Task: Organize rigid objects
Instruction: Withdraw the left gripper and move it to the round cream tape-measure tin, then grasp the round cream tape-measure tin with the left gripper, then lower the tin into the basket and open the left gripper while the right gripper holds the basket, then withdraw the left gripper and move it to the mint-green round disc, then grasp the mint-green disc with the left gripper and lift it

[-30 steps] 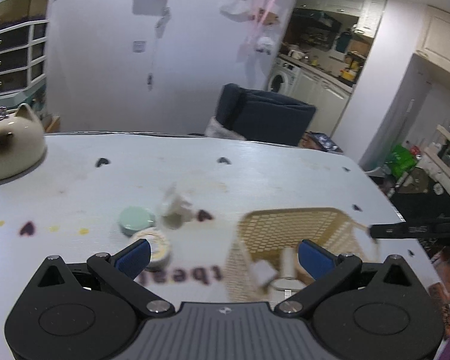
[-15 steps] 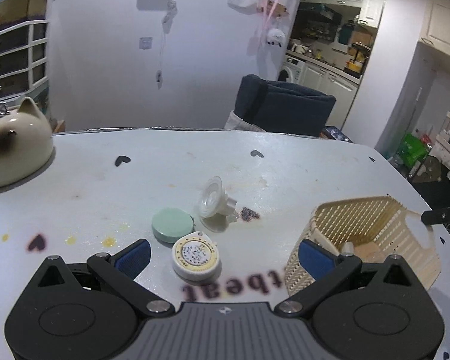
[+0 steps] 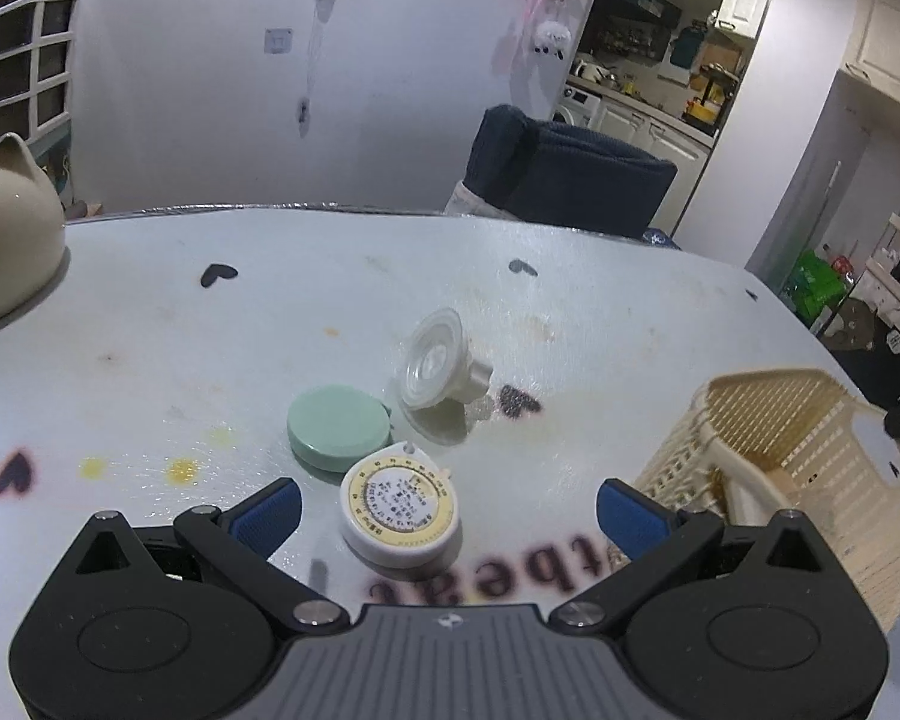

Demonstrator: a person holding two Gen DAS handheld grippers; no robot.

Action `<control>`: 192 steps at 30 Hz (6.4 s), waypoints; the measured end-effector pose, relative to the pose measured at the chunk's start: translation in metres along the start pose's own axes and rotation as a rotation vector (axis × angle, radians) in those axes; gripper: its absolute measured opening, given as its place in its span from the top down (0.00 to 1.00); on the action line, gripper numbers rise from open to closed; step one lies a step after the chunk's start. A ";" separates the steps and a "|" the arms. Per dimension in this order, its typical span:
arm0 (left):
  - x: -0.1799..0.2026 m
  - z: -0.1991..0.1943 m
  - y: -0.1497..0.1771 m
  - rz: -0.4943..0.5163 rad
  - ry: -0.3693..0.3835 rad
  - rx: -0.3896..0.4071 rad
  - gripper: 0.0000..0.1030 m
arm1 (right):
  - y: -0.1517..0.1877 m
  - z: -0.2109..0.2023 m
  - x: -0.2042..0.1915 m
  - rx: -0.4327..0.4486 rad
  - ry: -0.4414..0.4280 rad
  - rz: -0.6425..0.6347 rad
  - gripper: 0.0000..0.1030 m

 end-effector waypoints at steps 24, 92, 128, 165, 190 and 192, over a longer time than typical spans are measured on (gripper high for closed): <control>-0.016 0.028 0.006 0.105 -0.088 -0.045 0.48 | 0.016 0.013 -0.003 -0.052 0.031 0.041 0.95; 0.159 -0.009 0.016 0.380 0.158 -0.246 0.48 | 0.020 0.012 0.001 -0.012 0.001 0.088 0.95; 0.172 -0.042 -0.003 0.314 0.226 -0.138 0.28 | 0.021 0.013 0.001 -0.014 -0.010 0.087 0.95; -0.003 -0.012 -0.032 0.060 -0.082 0.024 0.00 | 0.020 0.014 0.003 -0.030 -0.014 0.095 0.95; -0.045 0.042 -0.023 0.122 -0.144 -0.058 0.51 | 0.020 0.014 0.002 -0.041 0.008 0.114 0.95; -0.045 0.040 -0.022 0.121 -0.141 -0.059 0.51 | 0.020 0.014 0.002 -0.041 0.008 0.115 0.95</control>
Point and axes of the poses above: each gripper's, at about its wrist camera, not at the fingertips, and z roughly the way its jaws point, x to its right, y to its underside, the point moved 10 cm from there along z, roughly the way its jaws point, and after that the axes turned 14 degrees about y, right-handed, at the moved point
